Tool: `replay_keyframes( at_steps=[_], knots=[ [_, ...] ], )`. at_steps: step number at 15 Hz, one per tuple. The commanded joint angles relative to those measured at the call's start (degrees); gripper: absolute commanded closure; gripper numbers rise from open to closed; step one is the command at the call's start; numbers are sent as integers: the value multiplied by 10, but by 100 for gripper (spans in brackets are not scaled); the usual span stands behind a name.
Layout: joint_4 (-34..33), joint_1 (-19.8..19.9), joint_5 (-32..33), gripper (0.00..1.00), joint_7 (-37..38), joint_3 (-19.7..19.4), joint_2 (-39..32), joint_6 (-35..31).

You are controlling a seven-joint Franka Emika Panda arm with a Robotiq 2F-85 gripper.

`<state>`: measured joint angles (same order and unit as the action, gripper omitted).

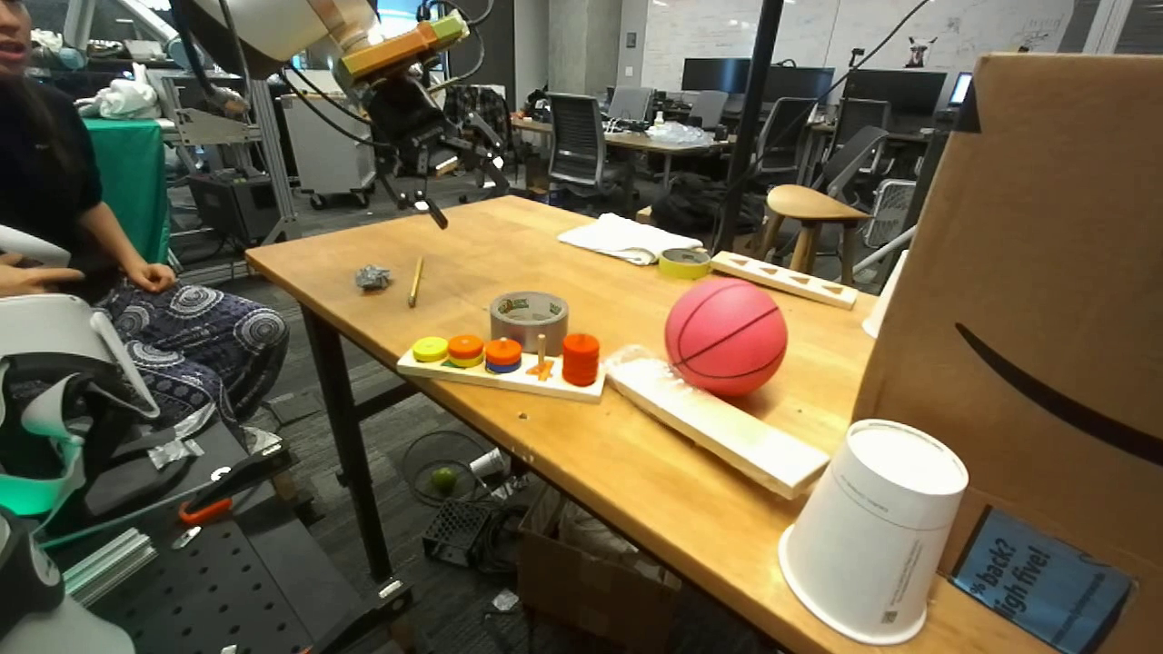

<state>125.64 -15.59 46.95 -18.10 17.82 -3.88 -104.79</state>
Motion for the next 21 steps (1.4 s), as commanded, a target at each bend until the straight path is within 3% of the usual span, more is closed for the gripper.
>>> replay_keyframes(
  at_steps=[1, 9, 21],
  knots=[
    [4, 16, -29, 0, -83, -20, 26, -29],
    [-10, 51, -31, 0, -196, -64, 11, -15],
    [-86, 104, -24, 0, -252, -112, -102, 10]
  ],
)
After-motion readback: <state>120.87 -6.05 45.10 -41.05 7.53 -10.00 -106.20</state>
